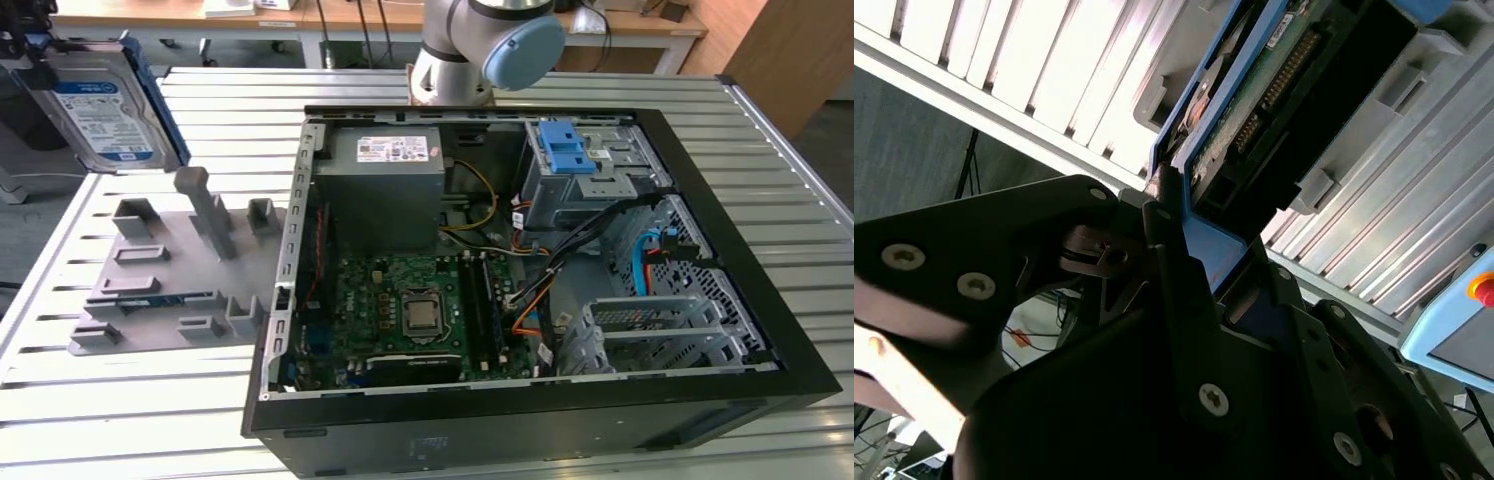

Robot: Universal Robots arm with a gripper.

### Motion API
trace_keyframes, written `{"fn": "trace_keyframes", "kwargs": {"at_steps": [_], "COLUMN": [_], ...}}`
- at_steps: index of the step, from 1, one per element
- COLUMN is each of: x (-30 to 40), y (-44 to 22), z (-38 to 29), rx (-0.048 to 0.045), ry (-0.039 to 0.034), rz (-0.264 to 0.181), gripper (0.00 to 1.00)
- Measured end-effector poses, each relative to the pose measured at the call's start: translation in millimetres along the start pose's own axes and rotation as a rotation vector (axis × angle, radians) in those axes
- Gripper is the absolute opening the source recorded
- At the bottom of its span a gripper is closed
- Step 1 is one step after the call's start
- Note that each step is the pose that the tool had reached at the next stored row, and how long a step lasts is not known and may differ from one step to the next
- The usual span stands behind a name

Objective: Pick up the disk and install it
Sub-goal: 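Pick up the disk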

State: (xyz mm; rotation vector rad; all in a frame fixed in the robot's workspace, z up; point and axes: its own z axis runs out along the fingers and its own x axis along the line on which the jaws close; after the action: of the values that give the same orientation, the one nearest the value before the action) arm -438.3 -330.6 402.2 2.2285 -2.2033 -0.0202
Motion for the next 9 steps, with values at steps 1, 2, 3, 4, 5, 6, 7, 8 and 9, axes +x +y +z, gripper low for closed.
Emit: {"fn": "trace_keyframes", "kwargs": {"at_steps": [1, 2, 3, 4, 5, 6, 7, 8, 9], "x": [0.0, 0.0, 0.0, 0.0, 0.0, 0.0, 0.0, 0.0, 0.0], "y": [0.0, 0.0, 0.0, 0.0, 0.0, 0.0, 0.1, 0.1, 0.1], "z": [-0.8, -1.6, -2.4, -3.3, -4.3, -5.3, -6.2, -7.1, -8.0], "rx": [0.0, -0.0001, -0.0001, -0.0001, -0.0001, -0.0002, -0.0002, -0.0001, -0.0001], "ry": [0.0, 0.0, 0.0, 0.0, 0.0, 0.0, 0.0, 0.0, 0.0], "rz": [0.0, 0.0, 0.0, 0.0, 0.0, 0.0, 0.0, 0.0, 0.0], "gripper": [0.36, 0.36, 0.36, 0.36, 0.36, 0.36, 0.36, 0.36, 0.36]}}
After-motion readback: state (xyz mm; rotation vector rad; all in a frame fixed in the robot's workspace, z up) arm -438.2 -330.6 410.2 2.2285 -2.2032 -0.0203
